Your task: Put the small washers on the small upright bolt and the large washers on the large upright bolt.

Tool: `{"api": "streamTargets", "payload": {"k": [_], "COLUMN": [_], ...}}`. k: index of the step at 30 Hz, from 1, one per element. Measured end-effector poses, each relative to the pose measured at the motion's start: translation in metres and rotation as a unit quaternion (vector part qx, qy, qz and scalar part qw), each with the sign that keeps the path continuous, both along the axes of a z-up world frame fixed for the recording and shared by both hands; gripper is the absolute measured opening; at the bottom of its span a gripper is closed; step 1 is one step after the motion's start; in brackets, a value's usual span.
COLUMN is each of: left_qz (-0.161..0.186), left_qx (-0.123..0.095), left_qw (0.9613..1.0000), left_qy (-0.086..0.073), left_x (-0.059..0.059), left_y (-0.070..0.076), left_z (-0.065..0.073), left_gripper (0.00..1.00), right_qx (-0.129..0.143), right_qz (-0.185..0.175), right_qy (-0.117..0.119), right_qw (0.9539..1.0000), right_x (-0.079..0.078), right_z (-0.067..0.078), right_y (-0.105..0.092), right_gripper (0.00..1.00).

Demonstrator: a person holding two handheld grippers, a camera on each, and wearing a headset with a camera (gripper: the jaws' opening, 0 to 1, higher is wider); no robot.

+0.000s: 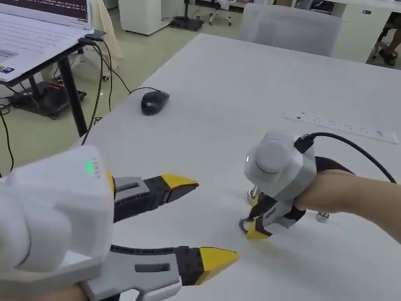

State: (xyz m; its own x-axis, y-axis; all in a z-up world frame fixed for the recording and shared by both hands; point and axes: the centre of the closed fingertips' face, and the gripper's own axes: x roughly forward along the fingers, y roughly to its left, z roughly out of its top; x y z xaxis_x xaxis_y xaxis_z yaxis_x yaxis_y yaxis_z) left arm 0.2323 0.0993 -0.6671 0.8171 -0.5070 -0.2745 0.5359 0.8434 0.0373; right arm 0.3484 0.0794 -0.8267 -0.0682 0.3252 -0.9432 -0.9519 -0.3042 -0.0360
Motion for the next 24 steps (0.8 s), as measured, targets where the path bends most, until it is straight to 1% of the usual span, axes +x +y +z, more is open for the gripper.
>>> {"api": "streamTargets", "payload": {"k": [5, 7, 9, 14, 17, 21, 24], "left_qz": [0.002, 0.0, -0.001, -0.009, -0.014, -0.018, -0.02], "left_qx": [-0.002, 0.001, 0.002, 0.002, 0.002, 0.001, 0.002], "left_qw": [1.0, 1.0, 1.0, 0.9999, 0.9999, 0.9998, 0.9998], "left_qy": [-0.004, -0.004, -0.004, -0.006, -0.009, -0.011, -0.009], "left_x": [0.0, 0.0, 0.001, 0.003, 0.005, 0.006, 0.006], "left_y": [0.001, 0.001, 0.0, -0.004, -0.006, -0.01, -0.01], "left_z": [0.002, 0.002, 0.002, 0.002, 0.003, 0.005, 0.004], "left_gripper": [0.55, 0.55, 0.55, 0.55, 0.55, 0.55, 0.55], "right_qx": [-0.008, -0.005, -0.002, 0.007, 0.008, 0.017, 0.023], "right_qz": [-0.002, -0.004, -0.008, -0.016, -0.023, -0.029, -0.032], "right_qy": [0.007, 0.002, 0.001, -0.018, -0.028, -0.043, -0.051], "right_qw": [0.9999, 1.0, 1.0, 0.9997, 0.9993, 0.9985, 0.9979], "right_x": [-0.001, 0.002, 0.005, 0.018, 0.026, 0.035, 0.041], "right_z": [0.006, 0.012, 0.019, 0.041, 0.052, 0.068, 0.078], "right_y": [-0.008, -0.011, -0.015, -0.026, -0.03, -0.027, -0.022], "right_gripper": [0.22, 0.22, 0.22, 0.22, 0.22, 0.22, 0.22]}}
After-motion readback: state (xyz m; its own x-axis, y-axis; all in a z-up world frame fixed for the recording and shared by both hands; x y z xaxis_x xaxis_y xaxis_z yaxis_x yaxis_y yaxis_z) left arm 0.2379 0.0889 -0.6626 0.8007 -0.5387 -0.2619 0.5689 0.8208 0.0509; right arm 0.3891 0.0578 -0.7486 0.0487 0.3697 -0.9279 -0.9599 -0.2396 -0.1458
